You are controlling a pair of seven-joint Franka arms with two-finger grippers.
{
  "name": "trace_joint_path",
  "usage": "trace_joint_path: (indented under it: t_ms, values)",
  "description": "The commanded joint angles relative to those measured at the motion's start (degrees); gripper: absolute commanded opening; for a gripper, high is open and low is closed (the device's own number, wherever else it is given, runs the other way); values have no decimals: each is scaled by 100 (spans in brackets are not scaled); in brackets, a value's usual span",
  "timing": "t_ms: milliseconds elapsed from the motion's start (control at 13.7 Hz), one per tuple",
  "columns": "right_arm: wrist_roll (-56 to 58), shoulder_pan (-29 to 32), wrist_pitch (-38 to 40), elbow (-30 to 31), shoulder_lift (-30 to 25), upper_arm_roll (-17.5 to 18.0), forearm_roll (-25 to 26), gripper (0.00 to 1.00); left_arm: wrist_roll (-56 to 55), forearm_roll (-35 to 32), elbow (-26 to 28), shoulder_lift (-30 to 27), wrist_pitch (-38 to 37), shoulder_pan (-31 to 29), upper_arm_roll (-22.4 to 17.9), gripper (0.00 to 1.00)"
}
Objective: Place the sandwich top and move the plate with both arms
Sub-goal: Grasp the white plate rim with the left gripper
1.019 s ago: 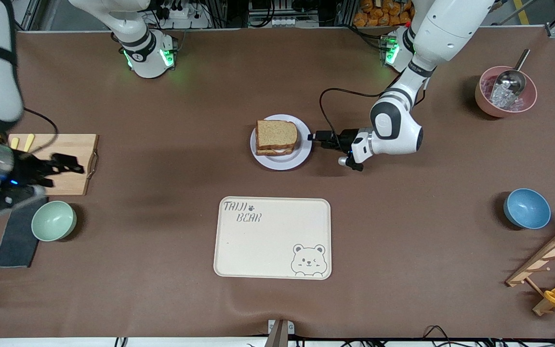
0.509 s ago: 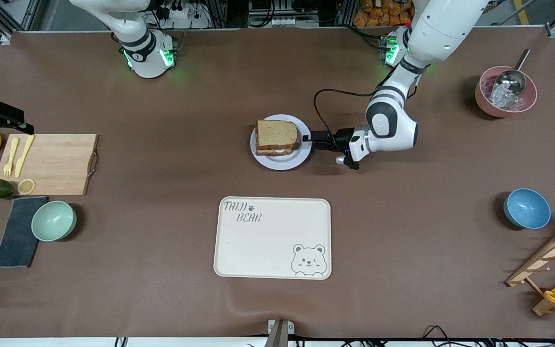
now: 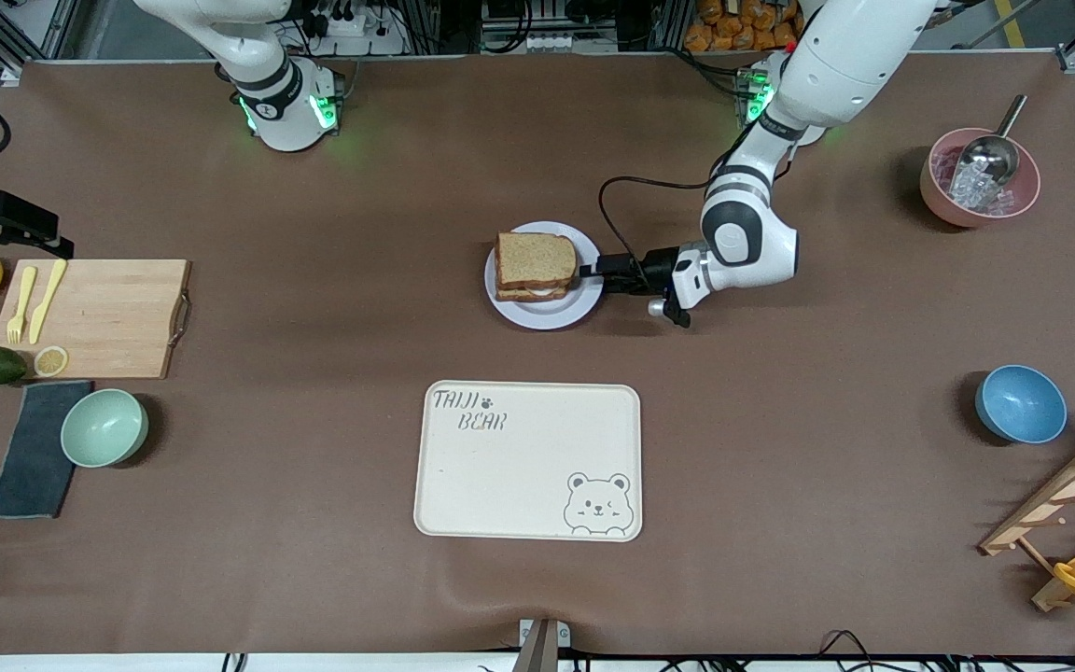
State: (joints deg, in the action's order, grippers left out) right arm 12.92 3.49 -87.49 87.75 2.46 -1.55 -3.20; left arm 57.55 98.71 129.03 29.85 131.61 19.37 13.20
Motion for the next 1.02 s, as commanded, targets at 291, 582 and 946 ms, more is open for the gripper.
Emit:
trace_joint_path:
  t_ms: [291, 582, 946]
  values:
    - [-123, -58, -128, 208, -264, 32, 224, 100, 151, 438, -9, -6, 93, 111, 25, 100]
    - [-140, -173, -128, 155, -255, -3, 241, 100, 160, 447, 8, -41, 93, 111, 34, 87]
    - [-254, -630, -120, 146, -228, -399, 241, 100, 493, 490, 140, -94, 339, 252, 43, 0]
